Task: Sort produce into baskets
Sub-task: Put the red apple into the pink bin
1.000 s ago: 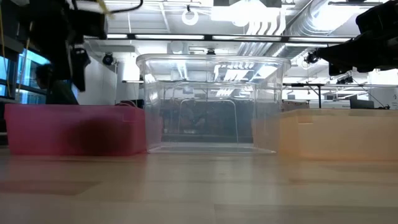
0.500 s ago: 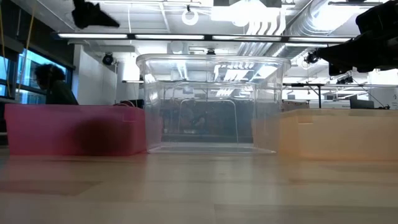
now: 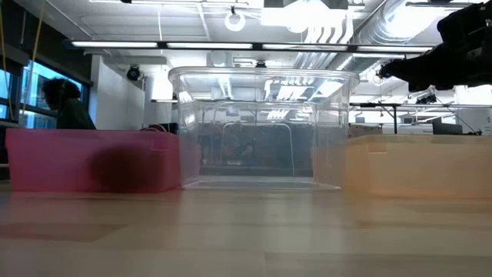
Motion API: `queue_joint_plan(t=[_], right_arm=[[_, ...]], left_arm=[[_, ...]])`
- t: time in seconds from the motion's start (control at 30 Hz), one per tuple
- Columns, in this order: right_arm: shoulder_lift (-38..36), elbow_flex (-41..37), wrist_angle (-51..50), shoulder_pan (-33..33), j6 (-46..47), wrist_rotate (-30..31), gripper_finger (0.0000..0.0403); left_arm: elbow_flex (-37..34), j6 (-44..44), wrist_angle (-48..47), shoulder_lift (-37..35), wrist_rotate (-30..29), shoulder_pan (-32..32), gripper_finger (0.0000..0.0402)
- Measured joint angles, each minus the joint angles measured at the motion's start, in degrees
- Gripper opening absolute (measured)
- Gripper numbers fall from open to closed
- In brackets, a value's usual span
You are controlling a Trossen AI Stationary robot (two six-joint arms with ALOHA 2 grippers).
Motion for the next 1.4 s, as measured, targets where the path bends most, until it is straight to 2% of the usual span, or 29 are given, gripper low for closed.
queue_joint_plan(t=[0.1,0.2,0.23,0.33,0.4,0.5,0.6,0.77,0.9,1.03,1.13,1.23,1.4], right_arm=[[0.1,0.0,4.0,0.0,3.4,-0.8,0.0000],[0.1,0.0,16.4,0.1,20.3,-5.2,0.0000],[0.1,0.0,21.6,0.1,25.6,-4.8,0.0000],[0.2,0.0,36.7,0.1,38.3,1.3,0.0000],[1.0,0.0,45.3,0.1,37.9,4.1,0.0000],[4.6,1.3,56.1,0.1,36.1,4.9,0.0000],[12.3,8.1,59.2,0.1,34.4,5.0,0.0000],[29.7,23.3,49.7,0.1,25.1,5.7,0.0000],[40.0,34.9,42.2,0.1,18.5,6.6,0.0000],[47.8,45.7,28.5,0.1,18.6,6.2,0.0000],[52.5,52.5,14.5,0.2,23.2,4.1,0.0000],[56.3,59.6,-0.4,0.2,32.9,1.6,0.0000],[62.6,69.1,-35.8,1.3,50.1,-0.2,0.0014]], left_arm=[[0.0,1.4,1.0,-0.3,-1.8,1.8,0.0392],[0.0,1.3,0.5,-0.2,-2.1,3.9,0.0392],[0.0,1.3,0.3,-0.2,-1.8,4.6,0.0392],[0.0,1.3,-0.1,-0.2,0.2,6.4,0.0392],[0.0,1.7,-0.1,-0.2,2.2,7.8,0.0392],[0.0,3.6,0.7,-0.2,4.4,10.2,0.0392],[0.0,3.8,0.7,-0.2,6.3,13.1,0.0392],[0.0,3.8,0.7,-0.8,13.9,17.7,0.0392],[0.0,3.8,0.1,-2.5,19.5,19.6,0.0392],[0.0,3.9,-3.4,-5.9,23.0,20.3,0.0392],[0.0,3.9,-7.5,-8.8,23.6,20.5,0.0392],[0.0,4.1,-10.7,-11.2,23.6,20.5,0.0392],[0.0,6.3,-13.4,-14.6,23.8,20.4,0.0392]])
